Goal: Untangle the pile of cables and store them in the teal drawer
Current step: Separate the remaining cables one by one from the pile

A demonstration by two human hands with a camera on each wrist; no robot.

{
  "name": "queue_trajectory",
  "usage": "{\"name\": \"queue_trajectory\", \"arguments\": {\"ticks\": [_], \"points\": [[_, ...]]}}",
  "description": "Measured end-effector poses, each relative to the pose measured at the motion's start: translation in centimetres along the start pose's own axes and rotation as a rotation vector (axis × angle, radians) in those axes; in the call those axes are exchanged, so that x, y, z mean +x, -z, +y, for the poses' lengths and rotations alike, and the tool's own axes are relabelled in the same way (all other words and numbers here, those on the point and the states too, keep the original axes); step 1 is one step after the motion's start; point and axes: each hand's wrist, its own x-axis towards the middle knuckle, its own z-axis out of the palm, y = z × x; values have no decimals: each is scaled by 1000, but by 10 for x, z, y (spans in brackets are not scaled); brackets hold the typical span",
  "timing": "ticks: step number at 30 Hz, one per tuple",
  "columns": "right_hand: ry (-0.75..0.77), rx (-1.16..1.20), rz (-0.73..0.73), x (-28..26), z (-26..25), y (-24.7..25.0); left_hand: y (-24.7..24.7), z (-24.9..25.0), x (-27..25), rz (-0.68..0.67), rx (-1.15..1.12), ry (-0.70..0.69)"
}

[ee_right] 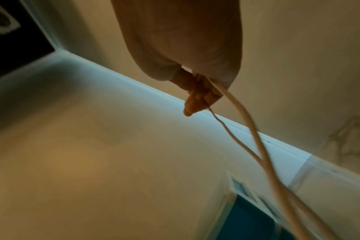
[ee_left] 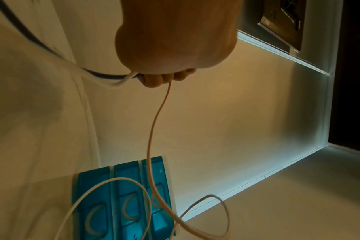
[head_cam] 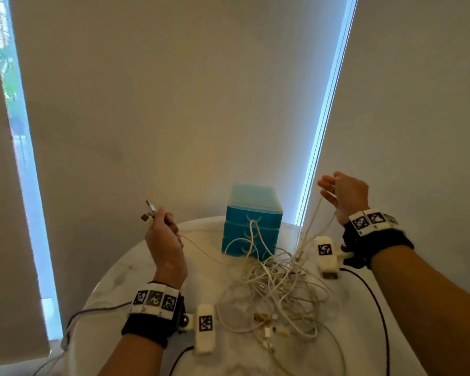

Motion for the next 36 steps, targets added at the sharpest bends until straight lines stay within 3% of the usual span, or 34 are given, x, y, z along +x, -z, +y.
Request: {"name": "queue_trajectory", "arguments": {"ticks": [2, 5, 10, 13, 16, 18, 21, 24, 28, 32, 36], "points": [[36, -40, -22, 3, 3, -22, -2, -5, -5, -45, 20, -7], [240, -45, -24, -8, -3, -80, -6, -11, -12, -110, 48, -16], [467, -130, -386, -57, -29, -178, -12, -12, -18, -256, 125, -53], [368, -97, -558, -65, -34, -198, -10, -13, -24, -379, 230, -119], [96, -152, -713, -65, -36, -184, -13, -13, -30, -571, 447, -185], [5, 15, -711, -59, -43, -166, -16, -15, -30, -764, 634, -101], [65, 430, -594, -44, -71, -137, -10, -31, -29, -1013, 969, 15], [46, 329, -466, -38, -80, -114, -6, -37, -30, -933, 959, 47], [-71, 271, -358, -27, -63, -74, -12, -17, -26, -692, 683, -17], [-79, 362, -172, -8, -63, -34, -9, -4, -14, -344, 240, 61], [-29, 174, -39, 8, -59, -29, -6, 5, -10, -201, -9, 37]]}}
